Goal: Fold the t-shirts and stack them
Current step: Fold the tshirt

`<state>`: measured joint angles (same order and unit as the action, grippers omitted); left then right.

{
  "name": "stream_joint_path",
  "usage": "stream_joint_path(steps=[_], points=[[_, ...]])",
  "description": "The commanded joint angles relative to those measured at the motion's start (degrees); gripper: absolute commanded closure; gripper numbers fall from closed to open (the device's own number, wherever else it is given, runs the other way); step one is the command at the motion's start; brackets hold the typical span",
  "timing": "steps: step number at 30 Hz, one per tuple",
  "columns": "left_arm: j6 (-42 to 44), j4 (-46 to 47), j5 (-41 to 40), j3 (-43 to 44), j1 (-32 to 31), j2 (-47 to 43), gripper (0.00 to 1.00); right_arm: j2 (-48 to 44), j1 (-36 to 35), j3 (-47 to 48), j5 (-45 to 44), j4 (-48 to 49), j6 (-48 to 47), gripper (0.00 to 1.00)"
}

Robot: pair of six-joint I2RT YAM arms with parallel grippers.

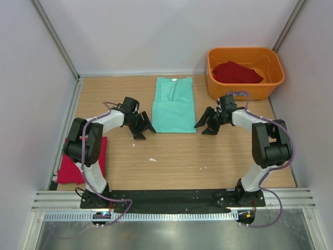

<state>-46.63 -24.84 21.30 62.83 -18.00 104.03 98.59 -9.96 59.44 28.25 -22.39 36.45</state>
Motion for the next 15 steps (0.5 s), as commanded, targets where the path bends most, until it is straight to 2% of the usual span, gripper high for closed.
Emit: stream_joint_path(steps=[1, 5, 8, 15], points=[[-7.1, 3.8, -3.5, -0.5, 0.2, -4.2, 0.33, -3.0, 1.8, -4.8, 5.2, 13.1, 8.8, 0.38], [-10.6, 2.2, -4.8, -3.0, 0.3, -3.9, 0.33, -4.1, 2.1, -9.2, 4.9, 16.3, 10.5, 0.35], [-14.4, 4.9, -3.9, -5.0, 0.6, -3.0, 0.33, -4.2, 2.7, -12.9, 4.8, 20.7, 13.5, 0.36], [-21.0, 11.4, -3.8, -8.6, 1.4, -1.7, 0.38, -1.8, 3.2, -15.2, 4.4, 27.0, 17.5, 0.43]])
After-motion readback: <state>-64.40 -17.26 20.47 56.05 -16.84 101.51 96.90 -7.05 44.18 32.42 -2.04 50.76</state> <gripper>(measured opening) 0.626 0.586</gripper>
